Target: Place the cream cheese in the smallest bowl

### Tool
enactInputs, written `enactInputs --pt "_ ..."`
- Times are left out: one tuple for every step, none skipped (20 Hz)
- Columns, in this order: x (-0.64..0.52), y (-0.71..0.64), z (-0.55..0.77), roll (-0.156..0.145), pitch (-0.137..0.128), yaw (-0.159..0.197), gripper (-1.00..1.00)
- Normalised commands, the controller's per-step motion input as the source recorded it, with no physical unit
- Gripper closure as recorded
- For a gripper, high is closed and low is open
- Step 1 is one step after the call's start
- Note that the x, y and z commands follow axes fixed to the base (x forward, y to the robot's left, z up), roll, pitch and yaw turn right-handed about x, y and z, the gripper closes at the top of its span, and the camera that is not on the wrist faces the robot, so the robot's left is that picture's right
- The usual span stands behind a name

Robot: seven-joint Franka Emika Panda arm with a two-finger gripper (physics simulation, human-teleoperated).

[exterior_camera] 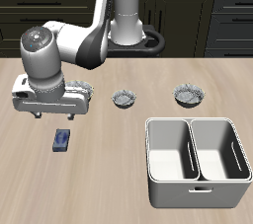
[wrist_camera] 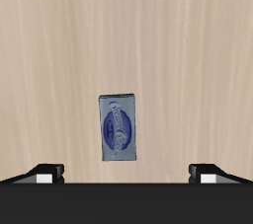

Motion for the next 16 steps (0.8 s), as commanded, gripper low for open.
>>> enactInputs --pt "0.00 0.01 -0.16 -0.035 -0.003 0.016 -1.00" --pt "0.01 0.05 -0.25 0.017 0.029 0.014 -1.00" --pt "-0.02 0.05 -0.19 0.023 0.020 -0.001 -1.00" --pt "-0.09 0.03 -0.28 -0.032 0.010 0.030 -1.00" --pt "-0.13 0.08 -0.43 0.022 0.006 0.041 -1.00" --pt "0.01 0.02 -0.26 0.010 0.064 -0.055 -1.00" --pt "-0.07 0.01 -0.27 -0.073 -0.005 0.083 -1.00" --pt "-0.05 0.06 -0.30 0.052 0.033 0.005 -1.00" --pt "-0.03 -0.02 -0.22 -0.005 0.041 -0.035 -1.00" --pt "-0.08 -0.03 -0.28 -0.052 0.005 0.017 -1.00" --pt "-0.09 0.05 -0.32 0.032 0.041 0.032 -1.00" --pt "-0.01 -0.10 -0.27 -0.001 0.046 -0.009 -1.00" --pt "-0.08 -0.06 -0.23 -0.045 0.019 0.008 -1.00" --pt "-0.08 0.00 -0.19 0.058 0.019 -0.017 -1.00" --pt "-0.04 -0.06 -0.11 -0.011 0.002 0.010 -1.00" --pt "-0.10 -0.07 -0.21 -0.015 0.030 -0.038 -1.00"
